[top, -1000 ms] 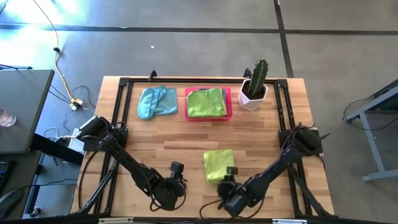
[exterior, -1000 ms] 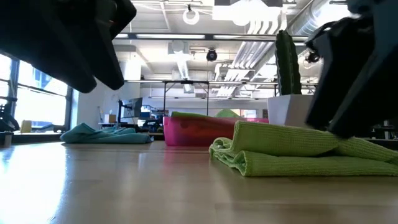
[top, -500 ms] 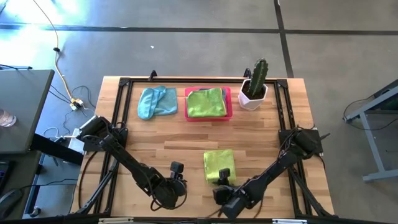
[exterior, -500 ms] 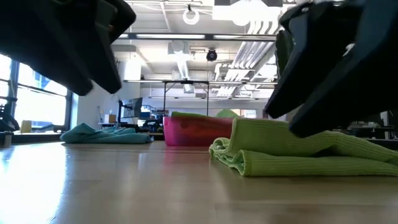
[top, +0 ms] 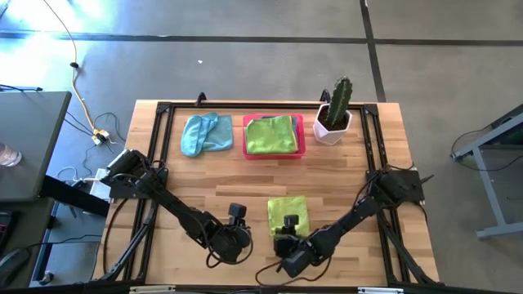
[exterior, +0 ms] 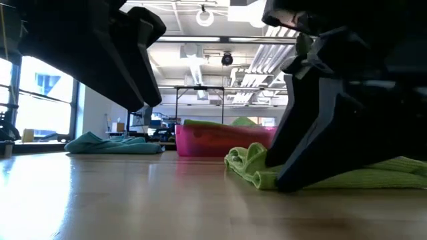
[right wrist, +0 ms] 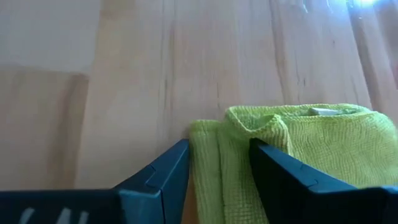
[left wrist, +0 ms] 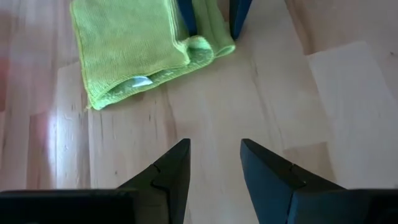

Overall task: Fold microfiber towels
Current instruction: Stack the folded light green microfiber cloth on top of the green microfiber cloth in the pink bin

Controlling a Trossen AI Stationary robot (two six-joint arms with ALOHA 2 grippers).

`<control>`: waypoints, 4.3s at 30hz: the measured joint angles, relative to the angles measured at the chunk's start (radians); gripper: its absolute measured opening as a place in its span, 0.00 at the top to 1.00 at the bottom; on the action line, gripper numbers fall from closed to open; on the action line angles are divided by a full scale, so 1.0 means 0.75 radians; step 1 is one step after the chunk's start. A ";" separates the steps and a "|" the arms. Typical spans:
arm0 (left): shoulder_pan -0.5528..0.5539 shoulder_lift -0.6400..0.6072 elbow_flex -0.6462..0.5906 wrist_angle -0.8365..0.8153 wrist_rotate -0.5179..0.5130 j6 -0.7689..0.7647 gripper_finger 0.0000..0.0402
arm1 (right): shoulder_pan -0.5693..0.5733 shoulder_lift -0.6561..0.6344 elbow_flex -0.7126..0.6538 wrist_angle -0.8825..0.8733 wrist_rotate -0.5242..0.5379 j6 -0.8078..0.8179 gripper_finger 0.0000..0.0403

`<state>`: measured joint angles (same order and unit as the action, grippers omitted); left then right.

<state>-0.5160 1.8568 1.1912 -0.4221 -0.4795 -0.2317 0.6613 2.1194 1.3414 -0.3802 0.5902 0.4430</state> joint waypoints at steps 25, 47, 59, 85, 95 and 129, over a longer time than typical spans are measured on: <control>-0.077 -0.082 -0.001 -0.265 0.011 -0.224 0.67 | -0.035 0.009 -0.001 -0.014 -0.077 0.217 0.99; -0.160 -0.452 -0.001 -0.628 -0.055 -0.361 0.67 | -0.527 -0.524 -0.004 -0.058 -0.394 -0.169 1.00; -0.159 -0.616 0.000 -0.784 -0.195 -0.359 0.67 | -0.939 -0.550 -0.004 0.066 -0.589 -0.588 1.00; -0.159 -0.657 0.000 -0.887 -0.260 -0.387 0.67 | -1.188 -0.363 -0.002 0.999 -0.630 -0.136 1.00; -0.160 -0.657 0.000 -0.911 -0.264 -0.389 0.67 | -1.178 -0.261 -0.002 1.333 -0.614 0.039 1.00; -0.170 -0.656 0.000 -0.994 -0.273 -0.469 0.67 | -1.222 -0.461 -0.003 0.279 -0.112 -0.184 1.00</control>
<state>-0.6434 1.3647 1.1912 -1.1675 -0.6839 -0.5835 -0.2554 1.7737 1.3396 -0.1707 0.5060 0.3049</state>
